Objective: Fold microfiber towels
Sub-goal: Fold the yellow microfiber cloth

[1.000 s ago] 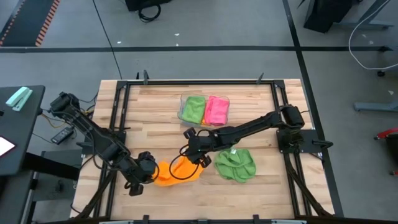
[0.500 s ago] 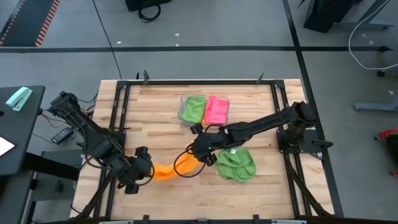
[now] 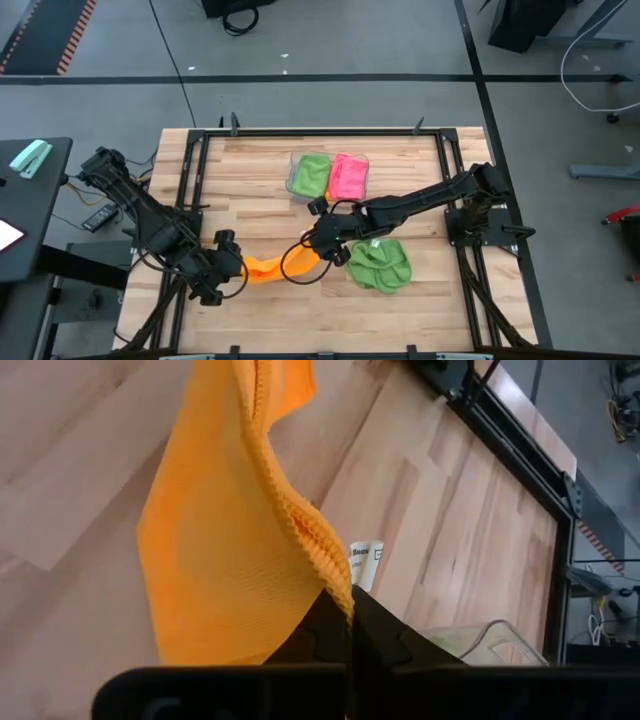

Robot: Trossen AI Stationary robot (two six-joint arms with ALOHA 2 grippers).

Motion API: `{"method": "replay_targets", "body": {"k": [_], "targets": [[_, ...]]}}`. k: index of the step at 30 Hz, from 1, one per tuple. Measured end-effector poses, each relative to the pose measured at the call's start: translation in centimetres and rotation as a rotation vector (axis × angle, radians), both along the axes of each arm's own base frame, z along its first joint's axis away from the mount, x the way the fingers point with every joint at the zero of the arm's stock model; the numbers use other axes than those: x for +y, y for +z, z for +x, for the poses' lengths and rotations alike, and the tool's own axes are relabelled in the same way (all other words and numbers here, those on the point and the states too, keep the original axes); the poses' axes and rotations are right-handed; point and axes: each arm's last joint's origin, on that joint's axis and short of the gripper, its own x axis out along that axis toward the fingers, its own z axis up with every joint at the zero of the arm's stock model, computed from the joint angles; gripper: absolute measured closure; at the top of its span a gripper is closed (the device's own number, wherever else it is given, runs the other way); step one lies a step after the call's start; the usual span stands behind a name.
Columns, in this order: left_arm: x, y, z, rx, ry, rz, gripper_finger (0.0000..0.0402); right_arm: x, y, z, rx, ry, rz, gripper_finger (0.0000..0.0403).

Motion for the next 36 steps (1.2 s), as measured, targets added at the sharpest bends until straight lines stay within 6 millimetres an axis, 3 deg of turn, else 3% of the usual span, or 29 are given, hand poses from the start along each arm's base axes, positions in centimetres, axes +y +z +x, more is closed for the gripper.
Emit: {"method": "replay_targets", "body": {"k": [10, 16, 23, 28, 36], "targets": [[1.5, -0.2, -0.4, 0.035, 0.069, 0.171, 0.0378, -0.9, 0.5, -0.2, -0.017, -0.092, -0.089, 0.0402], [3.5, 1.4, 0.1, 0.006, 0.154, 0.336, 0.0392, -2.9, 0.8, -0.5, 0.002, -0.192, -0.197, 0.0399], [4.7, 1.9, 0.6, -0.004, 0.19, 0.425, 0.0364, -3.9, 0.8, -0.4, 0.009, -0.222, -0.216, 0.0397], [3.4, -0.6, 0.9, 0.054, 0.131, 0.308, 0.0379, -2.6, -0.4, -0.5, 0.039, -0.154, -0.081, 0.0396], [-0.4, -5.0, 1.9, 0.063, 0.009, 0.207, 0.038, 0.3, -4.8, -1.4, 0.14, -0.06, 0.056, 0.0396]]}}
